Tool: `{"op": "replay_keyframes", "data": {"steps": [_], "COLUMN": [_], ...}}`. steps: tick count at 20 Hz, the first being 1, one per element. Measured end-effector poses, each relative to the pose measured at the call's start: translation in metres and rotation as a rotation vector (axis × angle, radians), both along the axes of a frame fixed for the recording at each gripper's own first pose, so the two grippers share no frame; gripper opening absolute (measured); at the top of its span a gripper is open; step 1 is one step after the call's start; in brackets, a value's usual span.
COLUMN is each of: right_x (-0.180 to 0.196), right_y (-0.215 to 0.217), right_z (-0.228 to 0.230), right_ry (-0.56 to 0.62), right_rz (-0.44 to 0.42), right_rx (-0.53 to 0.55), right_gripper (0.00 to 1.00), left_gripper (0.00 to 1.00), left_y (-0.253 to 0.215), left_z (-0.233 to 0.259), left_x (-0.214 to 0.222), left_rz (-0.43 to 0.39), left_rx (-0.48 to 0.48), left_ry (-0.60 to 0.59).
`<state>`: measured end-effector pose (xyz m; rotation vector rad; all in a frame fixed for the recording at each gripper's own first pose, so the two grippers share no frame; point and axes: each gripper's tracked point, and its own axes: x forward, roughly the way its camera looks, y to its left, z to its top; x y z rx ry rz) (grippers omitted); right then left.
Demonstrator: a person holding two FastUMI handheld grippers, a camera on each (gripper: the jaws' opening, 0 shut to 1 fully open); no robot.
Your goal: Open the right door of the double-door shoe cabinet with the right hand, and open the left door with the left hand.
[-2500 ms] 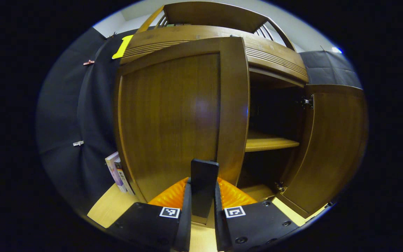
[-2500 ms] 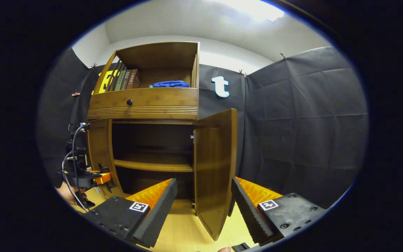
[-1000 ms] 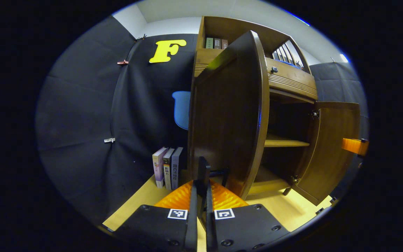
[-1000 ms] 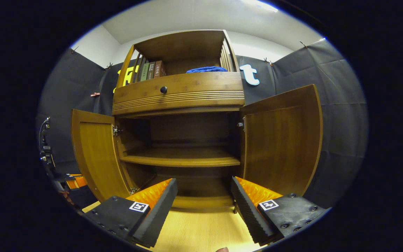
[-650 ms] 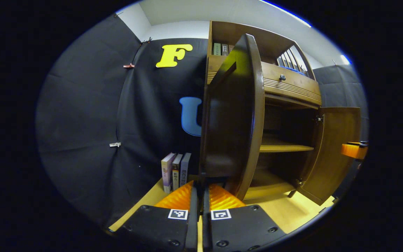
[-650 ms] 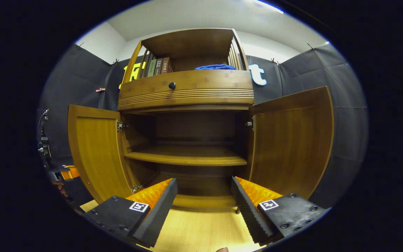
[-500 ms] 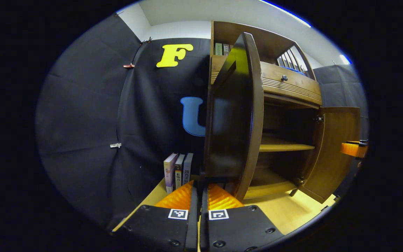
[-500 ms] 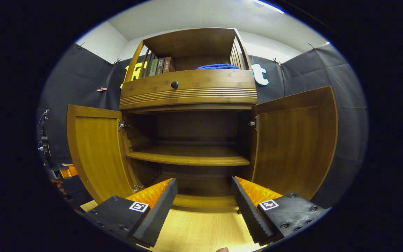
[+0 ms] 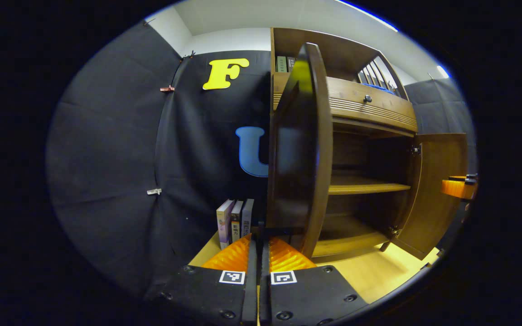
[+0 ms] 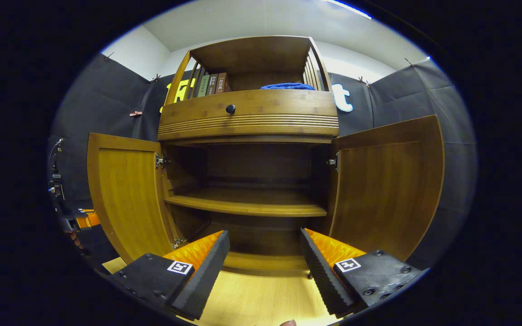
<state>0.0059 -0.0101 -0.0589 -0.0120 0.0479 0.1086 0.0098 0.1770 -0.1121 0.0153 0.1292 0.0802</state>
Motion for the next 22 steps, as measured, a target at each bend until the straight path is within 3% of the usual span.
{"op": "replay_keyframes", "data": {"steps": [2, 4, 5, 6, 10, 15, 22], "right_x": [-0.002, -0.001, -0.002, -0.002, -0.002, -0.005, -0.013], "right_y": [-0.003, -0.005, -0.006, -0.006, -0.006, -0.006, -0.011], "right_z": [0.0, 0.0, -0.001, 0.0, 0.002, 0.008, 0.019], "right_ry": [0.001, 0.002, 0.002, 0.004, 0.001, -0.014, -0.042], "right_rz": [0.002, 0.001, 0.0, 0.001, 0.005, 0.011, -0.031], "right_rx": [0.003, 0.007, 0.011, 0.016, 0.025, 0.04, 0.051], "right_gripper": [0.94, 0.98, 0.94, 0.98, 1.0, 1.0, 0.98], "left_gripper": [0.06, 0.06, 0.12, 0.03, 0.41, 0.99, 0.97], "left_y": [0.001, 0.003, 0.004, 0.0, -0.011, -0.054, -0.12], "left_z": [0.001, 0.015, 0.022, 0.031, 0.062, 0.068, 0.062], "left_x": [-0.004, -0.013, -0.018, -0.025, -0.05, -0.062, -0.048], "left_rz": [0.011, 0.027, 0.037, 0.035, 0.045, -0.059, -0.13], "left_rx": [0.008, 0.003, 0.004, 0.007, 0.037, 0.0, -0.005], "left_ry": [-0.002, -0.039, -0.057, -0.075, -0.14, -0.131, -0.092]}}
